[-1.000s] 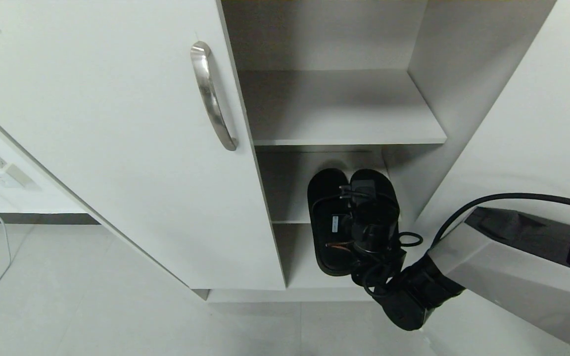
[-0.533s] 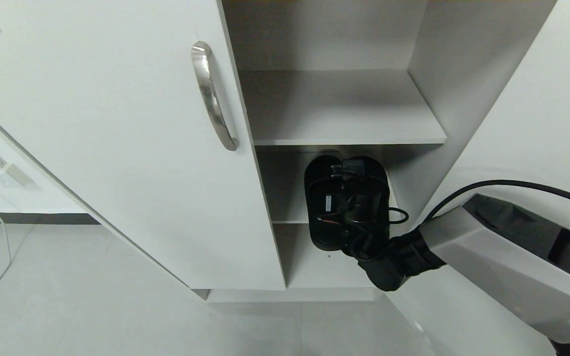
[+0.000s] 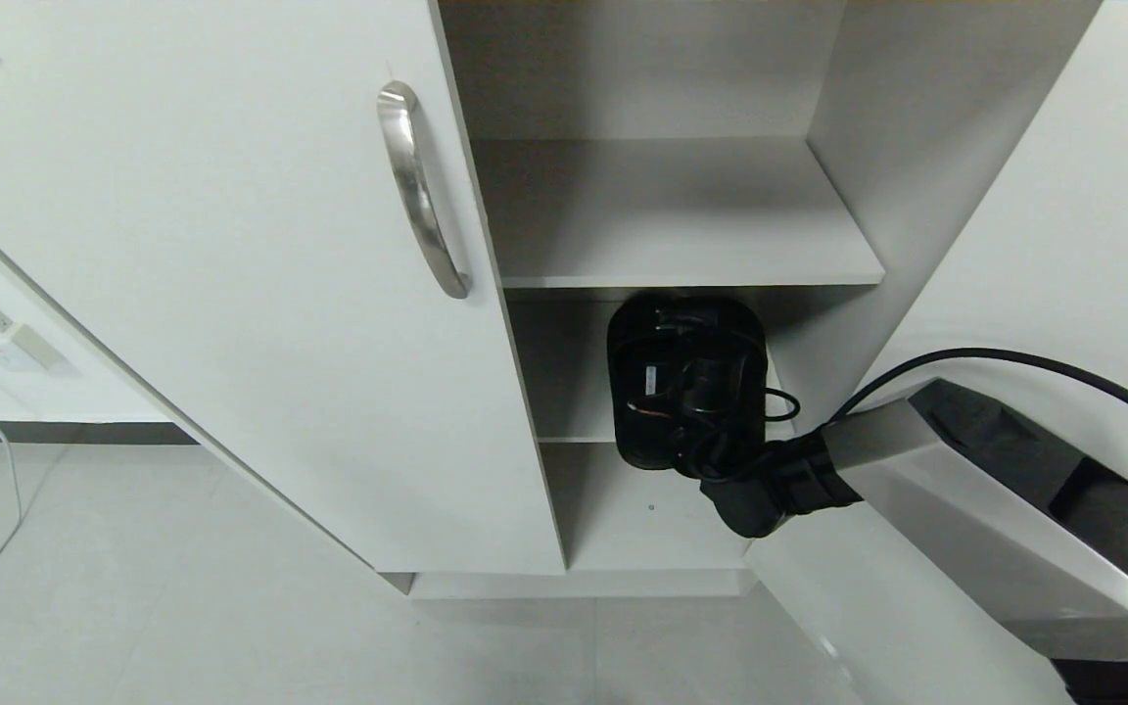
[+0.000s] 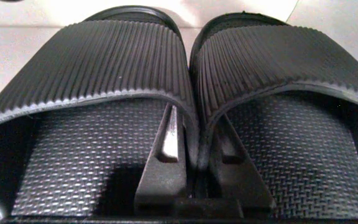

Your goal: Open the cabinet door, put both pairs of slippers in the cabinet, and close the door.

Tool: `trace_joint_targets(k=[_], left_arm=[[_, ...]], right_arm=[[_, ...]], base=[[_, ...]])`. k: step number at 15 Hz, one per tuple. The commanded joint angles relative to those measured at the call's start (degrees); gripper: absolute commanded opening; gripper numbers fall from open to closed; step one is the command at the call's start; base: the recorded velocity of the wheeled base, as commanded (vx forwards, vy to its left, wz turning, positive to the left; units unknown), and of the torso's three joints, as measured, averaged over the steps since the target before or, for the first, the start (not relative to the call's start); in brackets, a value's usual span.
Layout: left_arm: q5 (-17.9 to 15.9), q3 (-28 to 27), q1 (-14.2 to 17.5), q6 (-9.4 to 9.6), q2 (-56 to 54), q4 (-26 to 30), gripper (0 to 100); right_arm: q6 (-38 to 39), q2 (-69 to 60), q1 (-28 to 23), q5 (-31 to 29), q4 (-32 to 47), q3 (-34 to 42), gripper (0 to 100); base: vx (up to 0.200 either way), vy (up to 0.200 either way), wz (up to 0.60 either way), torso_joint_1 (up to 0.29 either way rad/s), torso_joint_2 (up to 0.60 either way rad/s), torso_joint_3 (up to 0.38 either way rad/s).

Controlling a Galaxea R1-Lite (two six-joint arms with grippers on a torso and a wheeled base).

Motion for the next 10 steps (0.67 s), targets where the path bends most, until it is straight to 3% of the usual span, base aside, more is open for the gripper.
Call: trace_joint_targets(k=[1, 10], left_arm=[[0.01, 0.0, 0.01, 0.01, 0.07, 0.0, 0], [0.01, 0.0, 0.01, 0.01, 0.07, 0.0, 0]], right_arm=[[-0.04, 0.72, -0.09, 0.0, -0.02, -0.86, 0], [0.05, 1.51, -0.09, 0.0, -0.11, -1.04, 0]], base=[[0.0, 0.0, 0.0, 0.0, 0.0, 0.0], [0.0, 0.0, 0.0, 0.0, 0.0, 0.0]])
